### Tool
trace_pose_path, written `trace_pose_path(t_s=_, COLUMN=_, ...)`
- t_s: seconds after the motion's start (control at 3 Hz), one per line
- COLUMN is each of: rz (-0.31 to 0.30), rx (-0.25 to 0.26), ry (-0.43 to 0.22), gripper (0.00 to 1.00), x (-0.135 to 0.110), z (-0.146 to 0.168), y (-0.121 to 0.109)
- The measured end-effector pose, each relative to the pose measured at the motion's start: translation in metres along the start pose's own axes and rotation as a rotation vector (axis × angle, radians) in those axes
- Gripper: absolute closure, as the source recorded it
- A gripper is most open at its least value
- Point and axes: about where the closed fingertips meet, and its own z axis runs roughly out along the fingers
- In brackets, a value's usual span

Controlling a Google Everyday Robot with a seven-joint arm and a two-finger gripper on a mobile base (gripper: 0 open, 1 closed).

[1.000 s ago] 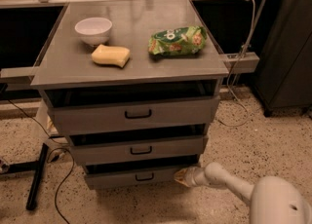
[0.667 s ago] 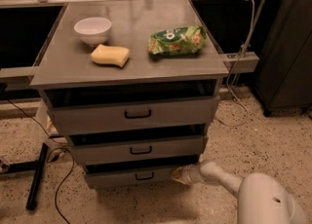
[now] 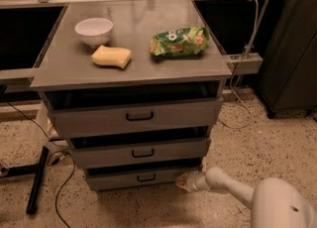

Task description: Close bottom drawer

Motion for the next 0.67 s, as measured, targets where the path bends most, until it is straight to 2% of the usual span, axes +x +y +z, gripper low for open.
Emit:
trace_pose_path(t_s=0.33, rz=-0.014, rx=0.019, ry=0.019, gripper=0.12, x=0.007, z=-0.049, y=0.028)
trace_pose_path(t_s=0.67, rz=-0.011, rx=-0.054, ry=-0.003, gripper=0.0, x=-0.005, z=-0.043, y=0.074)
